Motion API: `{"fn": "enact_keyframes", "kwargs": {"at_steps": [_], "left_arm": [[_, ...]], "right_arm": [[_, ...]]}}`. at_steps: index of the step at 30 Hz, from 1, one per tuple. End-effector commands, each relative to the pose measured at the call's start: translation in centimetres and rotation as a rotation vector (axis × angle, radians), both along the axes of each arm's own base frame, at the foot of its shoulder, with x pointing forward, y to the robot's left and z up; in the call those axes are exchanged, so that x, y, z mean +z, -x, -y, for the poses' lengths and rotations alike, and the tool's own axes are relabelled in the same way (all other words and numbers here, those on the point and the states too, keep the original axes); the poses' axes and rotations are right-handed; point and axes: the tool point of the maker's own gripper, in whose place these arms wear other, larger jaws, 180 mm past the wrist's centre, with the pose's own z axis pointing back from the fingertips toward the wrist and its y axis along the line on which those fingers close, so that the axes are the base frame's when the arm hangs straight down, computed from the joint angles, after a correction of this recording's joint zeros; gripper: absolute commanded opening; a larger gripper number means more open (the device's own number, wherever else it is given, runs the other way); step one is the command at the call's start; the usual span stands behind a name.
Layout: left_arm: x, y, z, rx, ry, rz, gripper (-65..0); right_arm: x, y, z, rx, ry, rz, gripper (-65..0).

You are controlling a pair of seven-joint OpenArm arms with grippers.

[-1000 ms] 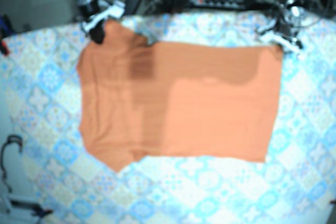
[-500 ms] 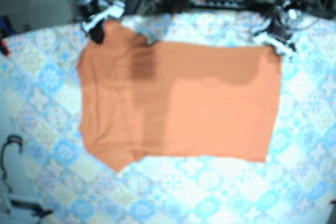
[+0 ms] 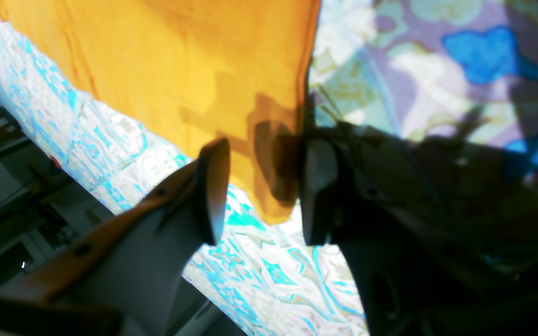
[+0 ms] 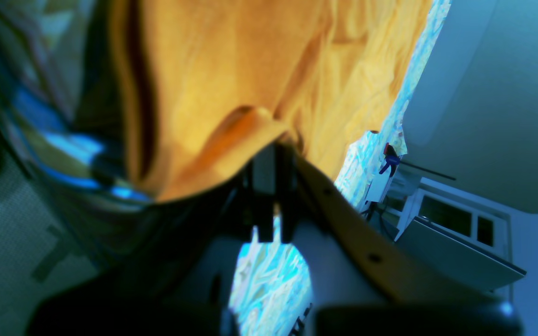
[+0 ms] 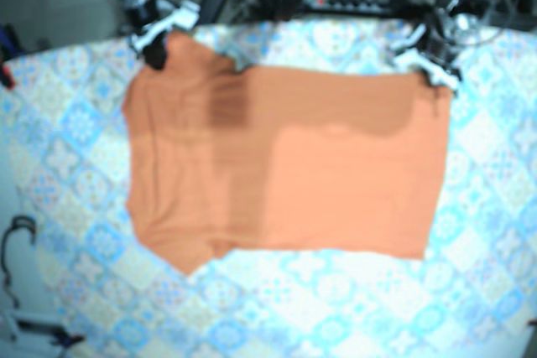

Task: Fold the T-shirt properly
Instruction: 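Move the left gripper to the other shoulder corner and grasp it, then lift both shoulder corners and pull the shirt toward the robot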

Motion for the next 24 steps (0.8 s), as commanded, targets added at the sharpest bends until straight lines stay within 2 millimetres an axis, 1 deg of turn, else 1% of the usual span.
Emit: {"fn": "enact_keyframes", "kwargs": {"at_steps": [1, 4, 8, 16, 20, 24], "left_arm": [[0.6, -0.7, -0.4, -0.008, -0.005, 0.02, -40.3], [0.7, -0.8, -0.5, -0.007, -0.006, 0.022, -40.3], [1.1, -1.2, -1.2, 0.011, -0.014, 0.036, -40.3], [1.2, -1.2, -1.3, 0.01, -0.02, 0.04, -40.4], [1.3, -1.2, -2.0, 0.035, -0.052, 0.039, -40.4], [1.3, -1.2, -2.0, 0.036, -0.053, 0.039, -40.5]], "right_arm": [[-1.8, 2.0, 0.9, -0.013, 0.03, -0.125, -65.0], [-1.9, 2.1, 0.8, -0.012, 0.03, -0.126, -65.0], [-1.9, 2.2, 0.8, -0.012, 0.03, -0.127, -65.0], [-1.9, 2.2, 0.8, -0.012, 0.03, -0.127, -65.0], [-1.9, 2.2, 0.8, -0.012, 0.03, -0.127, -65.0], [-1.9, 2.2, 0.8, -0.012, 0.03, -0.127, -65.0]]}}
